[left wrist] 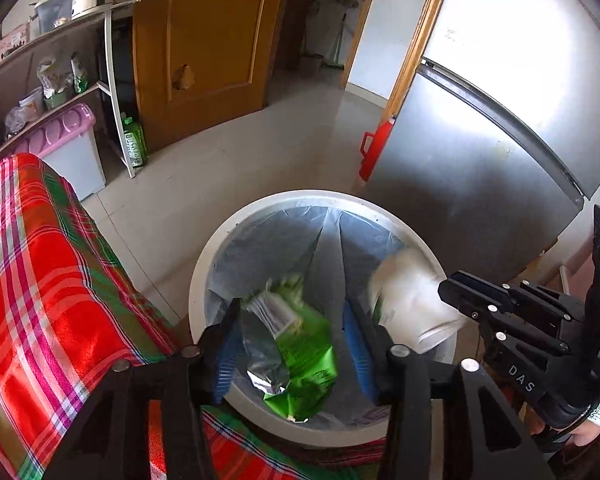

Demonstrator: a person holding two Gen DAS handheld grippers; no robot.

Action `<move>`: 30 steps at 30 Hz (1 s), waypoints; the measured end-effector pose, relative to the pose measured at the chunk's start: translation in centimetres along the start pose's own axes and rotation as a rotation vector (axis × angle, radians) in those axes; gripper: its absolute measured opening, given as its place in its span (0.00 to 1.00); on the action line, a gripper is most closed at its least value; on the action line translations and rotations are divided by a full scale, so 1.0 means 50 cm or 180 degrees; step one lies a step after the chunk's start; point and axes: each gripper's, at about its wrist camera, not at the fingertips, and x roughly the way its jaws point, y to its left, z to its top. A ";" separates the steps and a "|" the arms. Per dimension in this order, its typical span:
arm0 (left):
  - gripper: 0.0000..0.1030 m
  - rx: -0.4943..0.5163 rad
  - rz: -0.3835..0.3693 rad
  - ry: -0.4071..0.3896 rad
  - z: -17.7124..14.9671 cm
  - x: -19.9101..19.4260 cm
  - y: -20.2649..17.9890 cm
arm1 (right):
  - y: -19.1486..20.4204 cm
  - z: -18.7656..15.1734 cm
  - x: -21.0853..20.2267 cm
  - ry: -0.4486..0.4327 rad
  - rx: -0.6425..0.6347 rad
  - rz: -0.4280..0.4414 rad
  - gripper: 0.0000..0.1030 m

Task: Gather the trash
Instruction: 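Open both tools to drop the green bag and paper bag into the bin, then move both tools back over the table toward the red wrapper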

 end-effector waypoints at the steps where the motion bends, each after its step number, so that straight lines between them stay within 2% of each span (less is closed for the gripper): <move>1: 0.55 0.0001 0.0003 -0.0007 0.000 0.000 -0.002 | 0.001 0.000 0.002 0.0004 0.0007 0.0001 0.23; 3: 0.55 -0.0014 -0.0012 -0.0005 0.001 0.002 0.002 | 0.001 0.000 0.002 -0.0003 0.0031 0.0027 0.36; 5: 0.55 -0.0035 0.0022 -0.0009 0.000 0.003 0.004 | 0.000 -0.002 0.001 -0.0008 0.0049 0.0043 0.40; 10: 0.55 -0.0065 0.0006 -0.0044 -0.001 -0.008 0.004 | 0.002 -0.008 -0.011 -0.0046 0.0093 0.0034 0.40; 17: 0.55 -0.0104 -0.0010 -0.0201 -0.010 -0.062 0.005 | 0.007 -0.009 -0.048 -0.0179 0.0170 0.0090 0.40; 24: 0.58 -0.0099 0.0072 -0.0364 -0.026 -0.126 0.010 | 0.029 -0.004 -0.096 -0.0347 0.0195 0.0125 0.40; 30: 0.58 -0.0157 0.0169 -0.0495 -0.048 -0.189 0.031 | 0.079 0.004 -0.147 -0.0534 0.0074 0.0189 0.40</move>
